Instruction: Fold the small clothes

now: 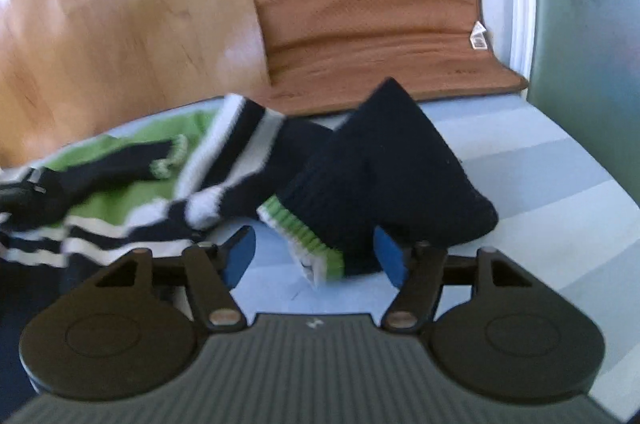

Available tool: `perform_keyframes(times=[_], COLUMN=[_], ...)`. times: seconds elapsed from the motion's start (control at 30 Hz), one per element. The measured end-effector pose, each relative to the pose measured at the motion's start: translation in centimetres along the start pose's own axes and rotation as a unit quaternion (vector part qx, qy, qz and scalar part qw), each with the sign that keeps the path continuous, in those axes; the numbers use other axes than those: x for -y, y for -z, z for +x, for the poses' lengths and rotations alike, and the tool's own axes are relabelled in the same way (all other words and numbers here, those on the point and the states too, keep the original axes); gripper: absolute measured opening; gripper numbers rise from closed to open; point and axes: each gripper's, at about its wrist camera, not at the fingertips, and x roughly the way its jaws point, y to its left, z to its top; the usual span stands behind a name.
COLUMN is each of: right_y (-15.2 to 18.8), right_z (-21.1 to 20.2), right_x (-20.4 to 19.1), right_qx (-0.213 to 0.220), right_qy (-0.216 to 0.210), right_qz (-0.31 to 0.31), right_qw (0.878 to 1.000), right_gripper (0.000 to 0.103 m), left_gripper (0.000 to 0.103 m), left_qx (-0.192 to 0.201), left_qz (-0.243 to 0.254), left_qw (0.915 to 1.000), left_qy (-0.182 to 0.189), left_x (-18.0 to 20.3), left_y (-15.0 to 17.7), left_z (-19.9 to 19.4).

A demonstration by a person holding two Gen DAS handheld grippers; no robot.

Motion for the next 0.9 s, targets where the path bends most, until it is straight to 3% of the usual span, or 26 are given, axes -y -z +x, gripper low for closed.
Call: perform_keyframes(times=[0.07,0.1,0.13,0.17,0.27,0.4,0.57,0.7,0.8,0.9], right_y=[0.1,0.2,0.2,0.1,-1.8,-4.5,-5.5,-6.7,-7.7,-8.5], right_z=[0.4,0.4,0.4,-0.1,-2.5,-7.7,-8.9,-9.2,-8.6,-8.8], right_x=[-0.5,-0.8,-0.7,0.0,3.4,10.3,15.7,17.5,17.8,15.6], right_qx=[0.007,0.011,0.015,0.017,0.057,0.121,0.126,0.135,0.122,0.109], right_qy=[0.012,0.031,0.044,0.039,0.072,0.116,0.142,0.13,0.067,0.007], right_qz=[-0.031,-0.053,-0.072,-0.071,-0.023,0.081,0.142,0.2,0.265,0.259], right_qw=[0.999,0.998,0.996,0.997,0.996,0.982,0.971,0.962,0.954,0.96], right_gripper=[0.067,0.046,0.034,0.014,0.012,0.012,0.011,0.008,0.008,0.008], left_gripper=[0.049,0.05,0.051,0.052,0.052,0.052,0.052,0.052,0.057,0.059], left_qx=[0.0,0.0,-0.001,-0.001,-0.001,-0.001,0.0,-0.001,-0.002,0.002], left_qz=[-0.004,-0.006,-0.006,-0.006,-0.004,-0.005,-0.002,0.005,0.016,0.013], left_qw=[1.0,0.9999,0.9999,0.9999,0.9999,0.9999,0.9999,1.0,0.9999,0.9998], left_qy=[0.008,0.011,0.013,0.014,0.014,0.014,0.012,0.005,0.003,0.015], left_x=[-0.2,-0.3,-0.3,-0.3,-0.3,-0.3,-0.3,0.0,0.5,0.4], left_y=[-0.2,-0.2,-0.1,-0.1,-0.1,-0.1,-0.1,-0.2,-0.1,-0.2], left_z=[-0.1,0.0,0.2,0.2,0.1,0.0,0.0,0.0,0.0,-0.2])
